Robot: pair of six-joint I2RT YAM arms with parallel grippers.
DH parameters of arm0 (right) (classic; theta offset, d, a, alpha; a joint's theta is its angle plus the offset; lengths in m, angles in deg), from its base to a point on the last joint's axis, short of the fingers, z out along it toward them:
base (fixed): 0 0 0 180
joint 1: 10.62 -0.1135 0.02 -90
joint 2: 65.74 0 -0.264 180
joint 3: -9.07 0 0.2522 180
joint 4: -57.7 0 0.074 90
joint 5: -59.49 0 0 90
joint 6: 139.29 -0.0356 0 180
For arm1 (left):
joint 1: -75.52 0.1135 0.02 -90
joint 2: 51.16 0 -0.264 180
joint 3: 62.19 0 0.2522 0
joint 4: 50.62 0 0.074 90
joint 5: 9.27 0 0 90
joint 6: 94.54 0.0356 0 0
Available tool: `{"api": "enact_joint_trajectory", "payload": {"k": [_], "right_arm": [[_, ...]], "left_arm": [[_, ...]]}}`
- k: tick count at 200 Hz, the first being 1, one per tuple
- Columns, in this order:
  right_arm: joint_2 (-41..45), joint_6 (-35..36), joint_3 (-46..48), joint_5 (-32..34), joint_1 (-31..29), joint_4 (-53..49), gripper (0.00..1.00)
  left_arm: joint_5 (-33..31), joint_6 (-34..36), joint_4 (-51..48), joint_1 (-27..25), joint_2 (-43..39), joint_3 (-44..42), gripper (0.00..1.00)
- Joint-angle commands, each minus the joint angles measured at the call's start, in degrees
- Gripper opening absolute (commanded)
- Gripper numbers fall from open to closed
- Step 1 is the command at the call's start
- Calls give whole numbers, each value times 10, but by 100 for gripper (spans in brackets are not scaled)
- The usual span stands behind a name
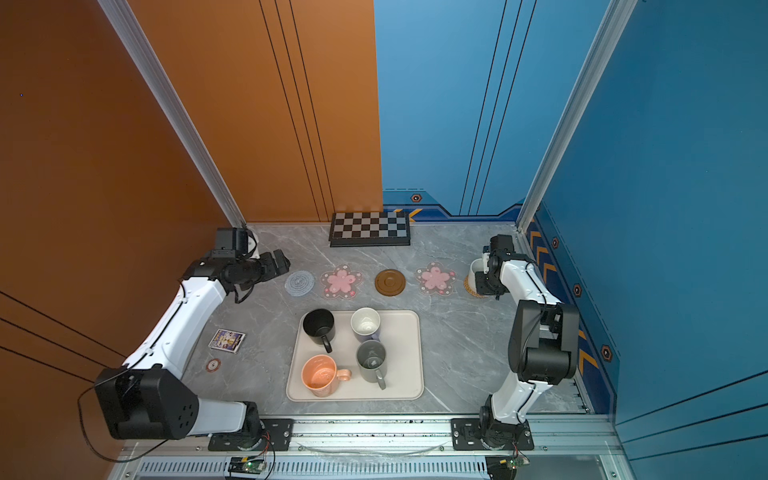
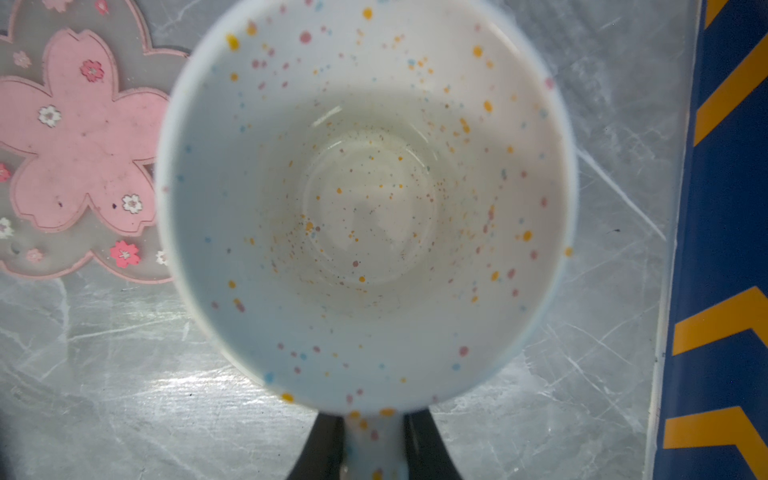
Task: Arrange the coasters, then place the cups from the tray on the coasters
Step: 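Lower the white speckled mug onto the rattan coaster with the right gripper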
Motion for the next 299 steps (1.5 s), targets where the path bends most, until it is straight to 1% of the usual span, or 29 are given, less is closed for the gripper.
{"api": "enact_joint_trajectory", "payload": {"k": [1,41,81,135,232,299], "right_arm": [[11,-2,2,-14,4,44,0],[21,-3,23,3,8,62,0],[49,-14,29,-32,19,73,0],[75,-22,22,-48,21,73,0],[35,-22,21,-29,24,89,0],[35,-24,23,-19,24,103,0]], "left_arm": [[-5,-5,-9,-6,5,11,100],[-2,-6,-9,-8,6,12,100],[-1,-7,-8,-10,5,15,99],[1,-9,-9,-13,9,17,99],[4,-11,-9,-15,23,25,99],[4,-13,-9,-21,34,34,99]]}}
